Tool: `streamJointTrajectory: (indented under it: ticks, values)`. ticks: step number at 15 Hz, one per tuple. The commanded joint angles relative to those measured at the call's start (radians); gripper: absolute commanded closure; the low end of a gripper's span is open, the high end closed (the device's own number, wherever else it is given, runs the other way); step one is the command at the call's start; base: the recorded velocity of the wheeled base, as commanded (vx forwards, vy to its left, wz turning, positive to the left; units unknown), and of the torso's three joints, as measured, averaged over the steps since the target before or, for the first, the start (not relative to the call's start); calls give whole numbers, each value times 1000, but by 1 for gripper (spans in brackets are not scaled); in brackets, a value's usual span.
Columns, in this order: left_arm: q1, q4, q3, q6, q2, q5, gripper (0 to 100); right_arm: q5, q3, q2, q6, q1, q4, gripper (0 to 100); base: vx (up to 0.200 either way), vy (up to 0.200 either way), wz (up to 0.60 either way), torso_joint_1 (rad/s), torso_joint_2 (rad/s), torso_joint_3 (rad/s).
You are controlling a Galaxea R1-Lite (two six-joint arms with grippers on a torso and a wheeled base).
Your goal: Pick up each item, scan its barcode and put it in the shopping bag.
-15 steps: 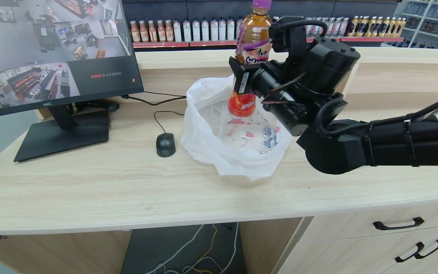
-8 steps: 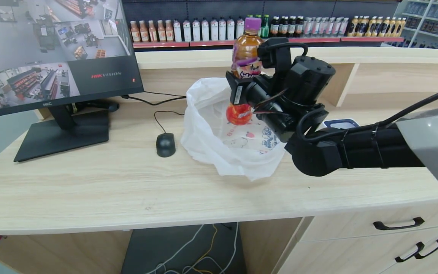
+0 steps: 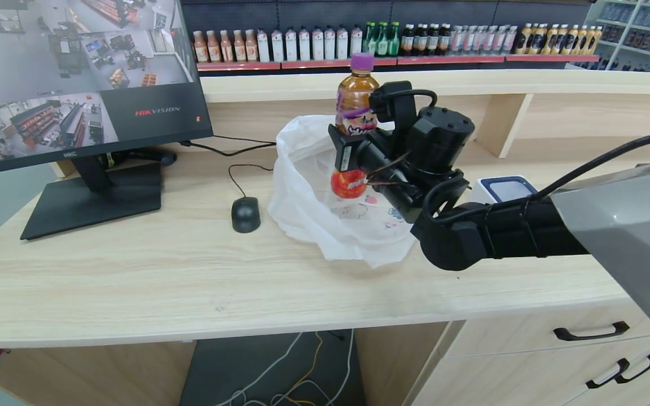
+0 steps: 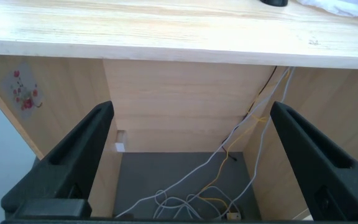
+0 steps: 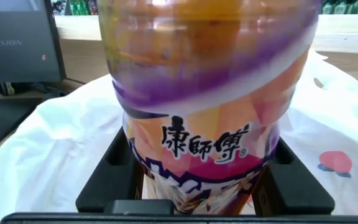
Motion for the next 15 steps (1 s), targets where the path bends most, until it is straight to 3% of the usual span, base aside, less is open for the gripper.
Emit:
streamJointTrajectory:
  ticks: [1,15]
  values:
    - [0,0,0,0,0,0,0,1,3,24,0,-3,-9,100,0,0,0,0,0,0]
    - [0,0,0,0,0,0,0,-3,31,100,0,-9,-44,100,0,0,0,0,0,0]
